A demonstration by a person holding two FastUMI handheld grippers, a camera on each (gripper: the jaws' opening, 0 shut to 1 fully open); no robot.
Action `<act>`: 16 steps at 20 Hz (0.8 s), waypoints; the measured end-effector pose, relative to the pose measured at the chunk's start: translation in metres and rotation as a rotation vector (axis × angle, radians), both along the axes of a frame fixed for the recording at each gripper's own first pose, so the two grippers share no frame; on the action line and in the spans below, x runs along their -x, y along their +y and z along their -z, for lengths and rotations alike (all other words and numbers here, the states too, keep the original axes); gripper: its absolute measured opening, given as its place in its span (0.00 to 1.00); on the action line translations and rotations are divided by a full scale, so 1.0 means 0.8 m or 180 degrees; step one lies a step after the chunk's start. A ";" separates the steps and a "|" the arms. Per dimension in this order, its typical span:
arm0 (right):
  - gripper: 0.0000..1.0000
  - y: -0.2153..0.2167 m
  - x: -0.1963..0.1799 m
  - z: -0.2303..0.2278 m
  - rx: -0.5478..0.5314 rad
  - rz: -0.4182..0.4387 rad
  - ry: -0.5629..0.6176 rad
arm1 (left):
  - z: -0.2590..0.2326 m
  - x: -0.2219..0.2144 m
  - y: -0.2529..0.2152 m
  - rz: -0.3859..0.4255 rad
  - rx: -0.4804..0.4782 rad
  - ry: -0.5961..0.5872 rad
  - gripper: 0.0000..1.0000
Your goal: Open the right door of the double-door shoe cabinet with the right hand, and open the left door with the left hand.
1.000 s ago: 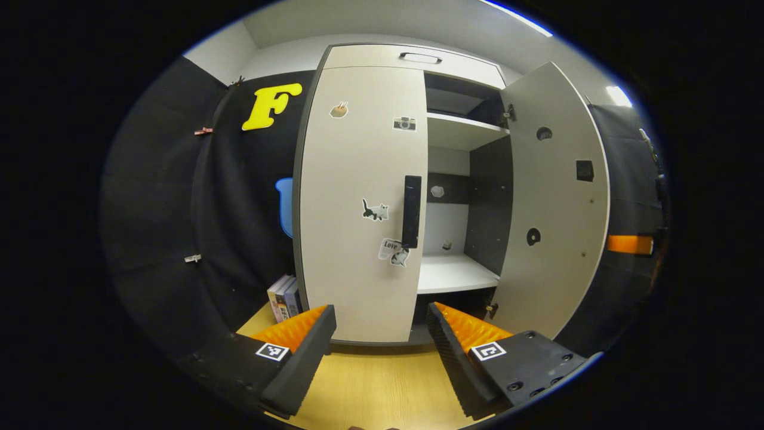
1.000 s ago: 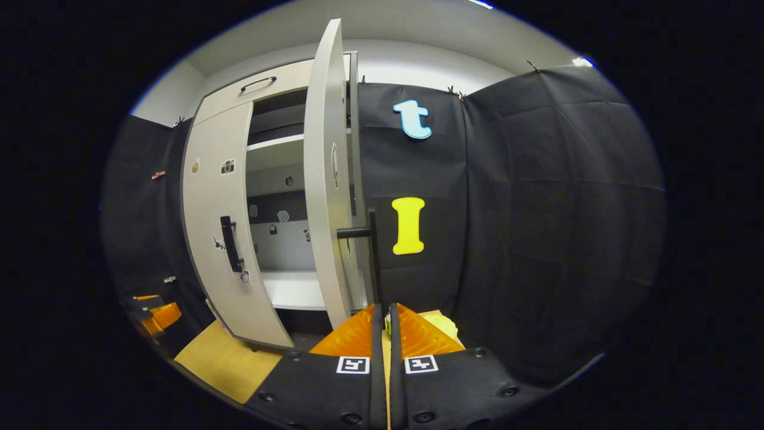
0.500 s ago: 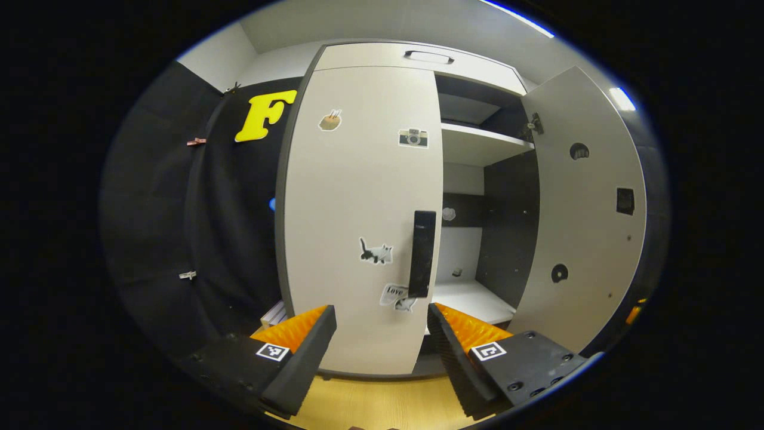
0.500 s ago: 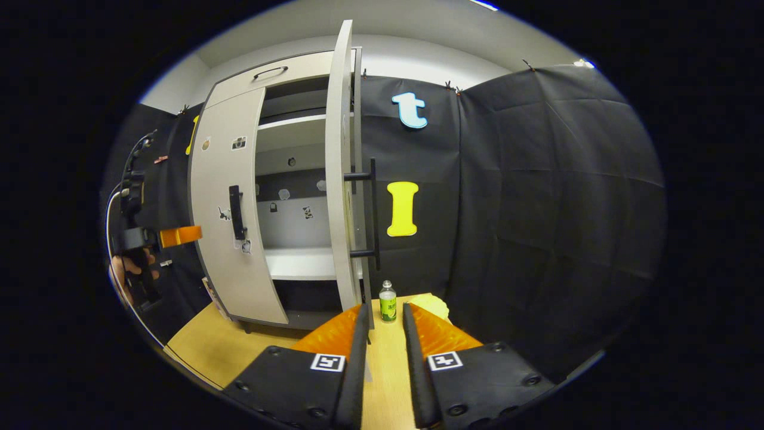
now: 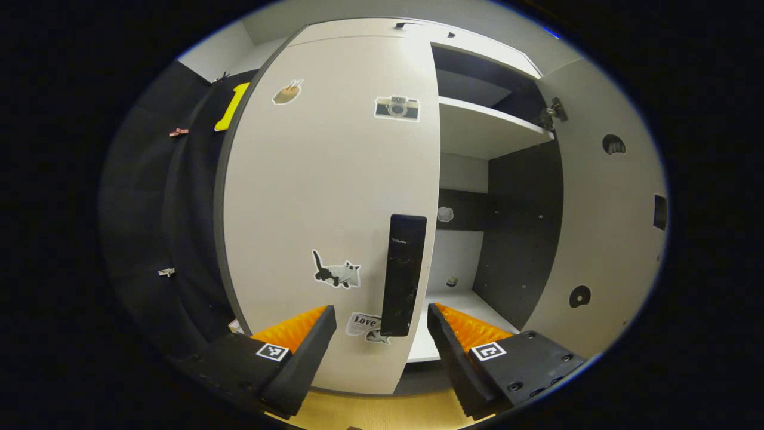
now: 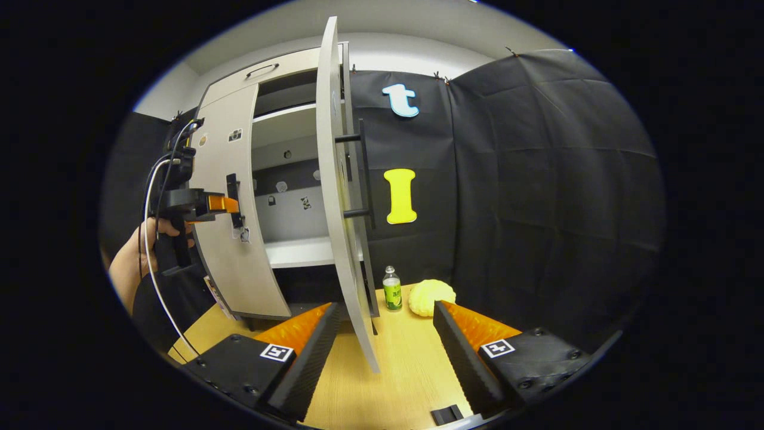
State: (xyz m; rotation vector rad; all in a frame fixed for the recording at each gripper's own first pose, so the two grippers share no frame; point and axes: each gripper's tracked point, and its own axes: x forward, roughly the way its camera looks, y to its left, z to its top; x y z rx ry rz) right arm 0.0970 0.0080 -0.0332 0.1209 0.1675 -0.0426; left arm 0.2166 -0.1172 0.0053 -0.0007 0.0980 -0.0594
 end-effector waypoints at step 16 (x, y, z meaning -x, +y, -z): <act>0.98 0.006 -0.003 0.032 -0.0071 -0.0372 0.0296 | -0.010 -0.045 -0.016 -0.0079 0.0023 -0.0097 0.39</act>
